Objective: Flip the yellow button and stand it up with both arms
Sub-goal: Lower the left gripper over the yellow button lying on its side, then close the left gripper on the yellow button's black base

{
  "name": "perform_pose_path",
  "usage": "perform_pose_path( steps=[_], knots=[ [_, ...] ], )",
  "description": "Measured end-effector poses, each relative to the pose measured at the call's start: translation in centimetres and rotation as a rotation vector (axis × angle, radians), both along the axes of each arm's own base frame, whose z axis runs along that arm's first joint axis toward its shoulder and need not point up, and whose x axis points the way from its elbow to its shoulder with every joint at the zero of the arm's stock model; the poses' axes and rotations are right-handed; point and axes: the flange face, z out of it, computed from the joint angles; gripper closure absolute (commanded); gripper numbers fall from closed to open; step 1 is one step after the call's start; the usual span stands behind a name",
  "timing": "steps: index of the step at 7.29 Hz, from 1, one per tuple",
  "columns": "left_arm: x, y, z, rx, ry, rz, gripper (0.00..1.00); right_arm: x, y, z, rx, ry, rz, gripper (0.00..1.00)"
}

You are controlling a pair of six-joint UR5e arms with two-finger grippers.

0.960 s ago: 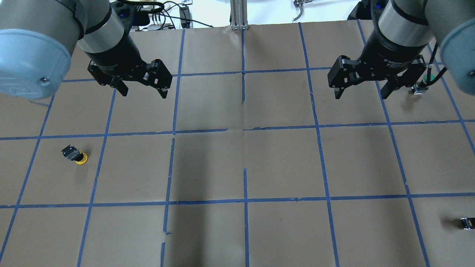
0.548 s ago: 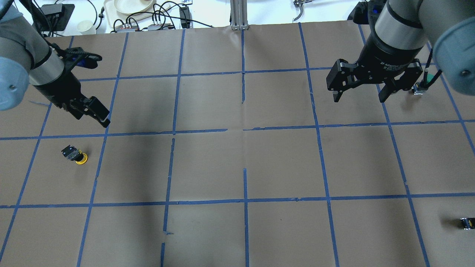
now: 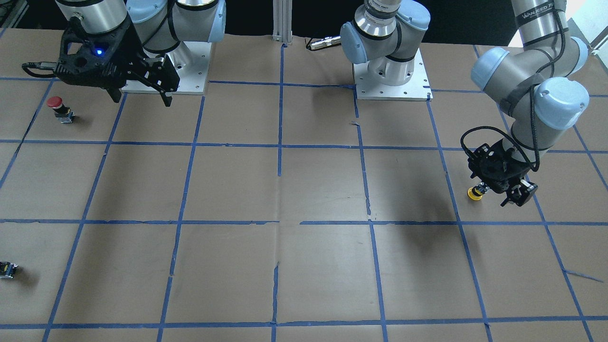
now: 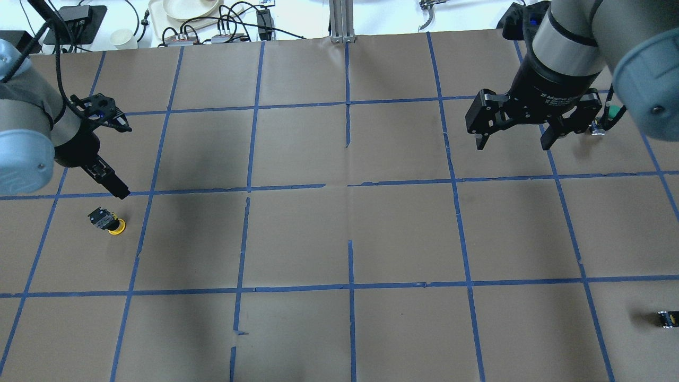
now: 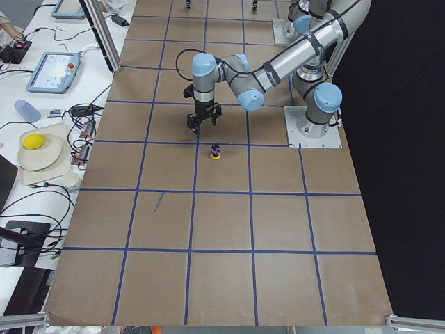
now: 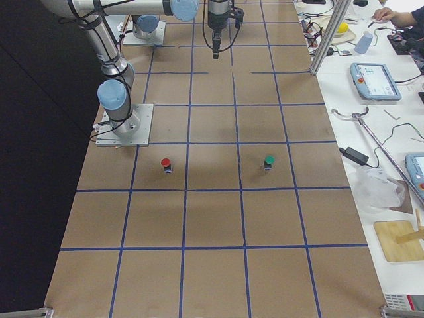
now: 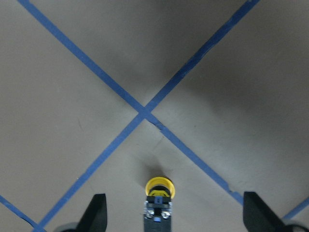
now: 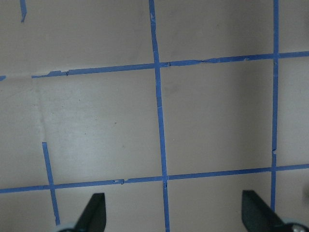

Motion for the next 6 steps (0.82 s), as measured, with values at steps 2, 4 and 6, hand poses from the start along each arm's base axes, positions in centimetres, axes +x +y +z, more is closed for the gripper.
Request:
perform_pose_path(
  steps=[2, 4, 6],
  knots=[
    [1.9, 1.6, -3.3, 0.045, 0.006, -0.114, 0.04, 0.1, 0.0, -0.4, 0.006, -0.007, 0.0, 0.0],
    [2.0, 2.4, -4.6, 0.078, 0.017, -0.172, 0.39, -0.2, 0.1, -0.8, 0.019, 0.004, -0.001, 0.0],
    [2.0, 2.6, -4.8, 0.088, 0.016, -0.201, 0.4, -0.4, 0.1, -0.8, 0.021, 0.008, 0.001, 0.0]
  ],
)
